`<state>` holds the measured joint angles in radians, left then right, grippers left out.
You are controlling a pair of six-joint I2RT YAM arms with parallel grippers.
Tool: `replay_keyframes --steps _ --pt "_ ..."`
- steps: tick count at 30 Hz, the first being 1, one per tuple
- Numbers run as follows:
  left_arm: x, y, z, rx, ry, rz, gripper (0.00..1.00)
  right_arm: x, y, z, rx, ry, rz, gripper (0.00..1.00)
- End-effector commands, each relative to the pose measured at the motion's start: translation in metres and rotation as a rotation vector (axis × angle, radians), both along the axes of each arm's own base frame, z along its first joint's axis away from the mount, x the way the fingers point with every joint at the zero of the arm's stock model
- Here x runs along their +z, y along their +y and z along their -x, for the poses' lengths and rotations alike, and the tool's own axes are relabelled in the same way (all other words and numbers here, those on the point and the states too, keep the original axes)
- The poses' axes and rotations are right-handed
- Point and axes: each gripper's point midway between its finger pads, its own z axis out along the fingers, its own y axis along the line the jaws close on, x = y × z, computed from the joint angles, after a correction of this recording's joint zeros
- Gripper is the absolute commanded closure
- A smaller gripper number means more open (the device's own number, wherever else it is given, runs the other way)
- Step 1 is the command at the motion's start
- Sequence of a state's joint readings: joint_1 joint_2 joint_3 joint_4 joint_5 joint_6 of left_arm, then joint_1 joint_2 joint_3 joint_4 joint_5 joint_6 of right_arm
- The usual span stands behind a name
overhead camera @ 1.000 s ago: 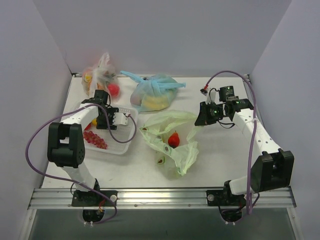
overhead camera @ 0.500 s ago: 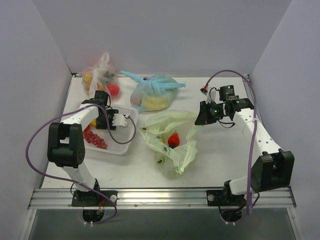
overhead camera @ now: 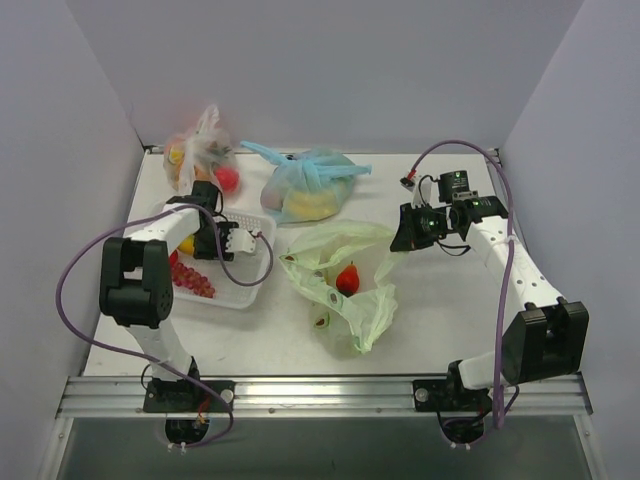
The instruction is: Place the fake fruits into the plastic bag and tie a complex knot
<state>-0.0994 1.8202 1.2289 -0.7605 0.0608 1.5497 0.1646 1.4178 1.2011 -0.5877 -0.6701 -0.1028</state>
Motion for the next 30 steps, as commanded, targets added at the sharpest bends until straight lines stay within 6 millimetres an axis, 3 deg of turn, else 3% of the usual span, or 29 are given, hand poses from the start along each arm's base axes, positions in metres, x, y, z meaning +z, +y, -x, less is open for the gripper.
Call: replay_keyframes --steps 1,5,8,9,10,13,15,19,20,21,22,26,30 --pt "0.067 -0.037 -0.003 -0.064 -0.114 0.141 0.8 0.01 0.001 0.001 0.017 -0.016 -0.008 1.0" --pt "0.14 -0.1 0.009 -0.129 -0.224 0.324 0.86 0.01 0.001 0.0 0.017 -0.016 -0.009 1.0" --pt "0.213 -0.149 0.022 -0.102 -0.28 0.566 0.86 0.009 0.002 0.0 0.02 -0.011 -0.012 1.0" --pt "0.232 -0.169 0.034 -0.053 -0.242 0.679 0.85 0.01 0.002 -0.001 0.02 -0.014 -0.013 1.0" --pt "0.267 -0.184 0.037 -0.061 -0.261 0.776 0.84 0.01 0.002 -0.001 0.02 -0.011 -0.014 1.0" --pt "0.322 -0.233 0.065 -0.029 -0.119 1.066 0.79 0.012 0.003 -0.004 0.018 -0.011 -0.015 1.0" --pt "0.347 -0.258 0.082 -0.009 0.002 1.209 0.78 0.011 0.003 -0.004 0.018 -0.007 -0.015 1.0" --pt "0.369 -0.312 0.12 -0.034 0.16 1.348 0.76 0.013 0.004 -0.006 0.018 -0.01 -0.017 1.0" --pt "0.359 -0.319 0.124 -0.006 0.207 1.363 0.75 0.013 0.004 -0.006 0.019 -0.011 -0.017 1.0" --pt "0.371 -0.328 0.128 0.003 0.233 1.423 0.75 0.013 0.004 -0.006 0.018 -0.012 -0.018 1.0" --pt "0.369 -0.333 0.131 0.008 0.253 1.44 0.74 0.012 0.004 -0.005 0.02 -0.007 -0.018 1.0" --pt "0.35 -0.36 0.152 0.021 0.406 1.449 0.66 0.014 0.006 -0.006 0.023 -0.009 -0.024 1.0" --pt "0.329 -0.382 0.161 0.046 0.47 1.438 0.6 0.012 0.008 -0.005 0.029 0.0 -0.026 1.0"
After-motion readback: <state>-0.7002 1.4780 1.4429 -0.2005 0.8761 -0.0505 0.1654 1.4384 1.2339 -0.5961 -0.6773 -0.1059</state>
